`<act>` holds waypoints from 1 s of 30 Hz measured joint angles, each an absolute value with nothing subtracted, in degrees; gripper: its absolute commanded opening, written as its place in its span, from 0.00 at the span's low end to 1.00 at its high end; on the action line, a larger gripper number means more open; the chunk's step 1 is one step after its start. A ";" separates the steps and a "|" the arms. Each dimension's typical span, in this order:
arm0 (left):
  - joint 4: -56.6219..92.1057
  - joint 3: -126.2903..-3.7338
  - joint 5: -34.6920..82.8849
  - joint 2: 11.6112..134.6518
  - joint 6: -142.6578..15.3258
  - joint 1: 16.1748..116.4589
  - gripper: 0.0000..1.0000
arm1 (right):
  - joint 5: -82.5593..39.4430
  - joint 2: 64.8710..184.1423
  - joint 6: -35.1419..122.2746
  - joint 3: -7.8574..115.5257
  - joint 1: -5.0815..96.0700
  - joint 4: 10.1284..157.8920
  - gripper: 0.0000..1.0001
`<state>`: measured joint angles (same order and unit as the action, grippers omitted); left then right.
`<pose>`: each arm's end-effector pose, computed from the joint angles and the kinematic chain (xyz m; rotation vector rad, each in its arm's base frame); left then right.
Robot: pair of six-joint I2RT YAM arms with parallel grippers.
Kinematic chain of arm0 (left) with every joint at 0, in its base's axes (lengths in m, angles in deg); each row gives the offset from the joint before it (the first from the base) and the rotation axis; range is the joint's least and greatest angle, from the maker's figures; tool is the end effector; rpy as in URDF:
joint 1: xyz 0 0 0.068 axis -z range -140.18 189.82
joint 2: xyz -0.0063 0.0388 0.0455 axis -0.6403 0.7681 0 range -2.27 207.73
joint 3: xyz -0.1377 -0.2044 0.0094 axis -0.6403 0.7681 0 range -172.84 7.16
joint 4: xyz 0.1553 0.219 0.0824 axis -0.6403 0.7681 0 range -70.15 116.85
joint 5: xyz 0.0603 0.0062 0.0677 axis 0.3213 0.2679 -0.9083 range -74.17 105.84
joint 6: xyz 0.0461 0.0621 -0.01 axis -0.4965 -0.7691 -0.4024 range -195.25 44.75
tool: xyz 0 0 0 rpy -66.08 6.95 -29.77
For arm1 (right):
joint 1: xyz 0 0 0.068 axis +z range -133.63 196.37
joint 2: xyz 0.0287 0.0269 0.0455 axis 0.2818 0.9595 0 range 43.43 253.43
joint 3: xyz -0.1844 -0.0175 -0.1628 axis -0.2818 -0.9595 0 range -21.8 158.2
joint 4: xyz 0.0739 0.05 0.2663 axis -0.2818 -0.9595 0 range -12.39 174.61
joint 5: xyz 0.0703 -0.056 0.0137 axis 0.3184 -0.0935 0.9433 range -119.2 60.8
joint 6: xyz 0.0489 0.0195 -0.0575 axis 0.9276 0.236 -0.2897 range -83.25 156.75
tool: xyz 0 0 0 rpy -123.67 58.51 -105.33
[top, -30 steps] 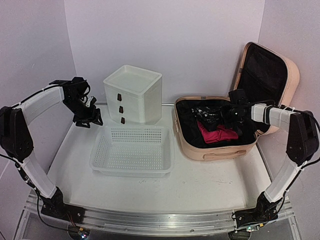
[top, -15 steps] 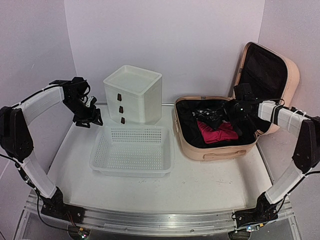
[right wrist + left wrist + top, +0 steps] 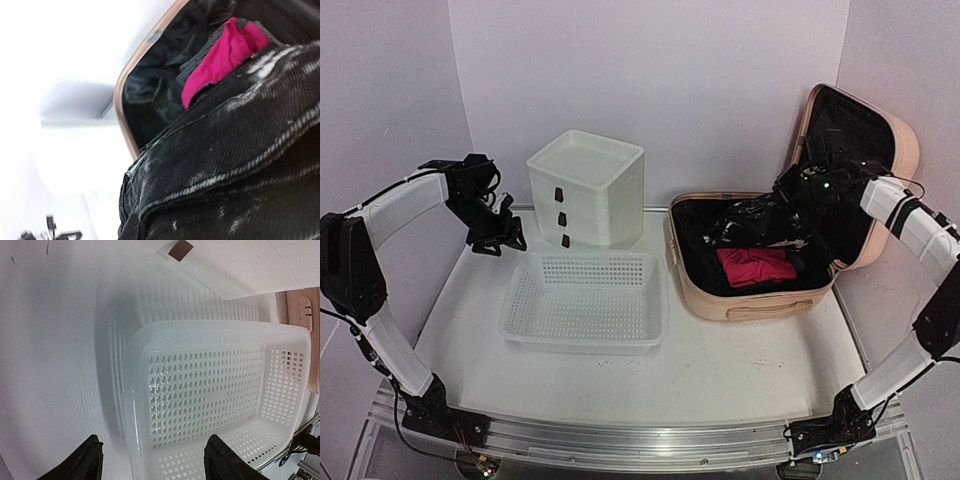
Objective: Open, take out, and arrange the luggage
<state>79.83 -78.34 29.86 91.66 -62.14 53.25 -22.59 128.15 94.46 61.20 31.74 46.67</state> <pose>0.3451 -0.0991 0.2412 0.0737 2.7957 -0.4571 0.3580 0.1064 0.3119 0.8015 2.2488 0.7782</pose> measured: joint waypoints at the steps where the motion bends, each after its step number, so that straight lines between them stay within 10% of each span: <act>1: 79.83 -78.34 30.07 91.63 -61.79 53.25 0.70 | -21.73 128.15 93.31 62.38 31.87 45.41 0.00; 30: 79.90 -74.84 33.24 73.91 -49.03 52.55 0.71 | 6.05 163.74 72.30 109.83 66.37 38.19 0.00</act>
<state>79.90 -74.84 33.24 73.91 -49.03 52.55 6.05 163.74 72.30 109.83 66.37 38.19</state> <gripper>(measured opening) 0.705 0.104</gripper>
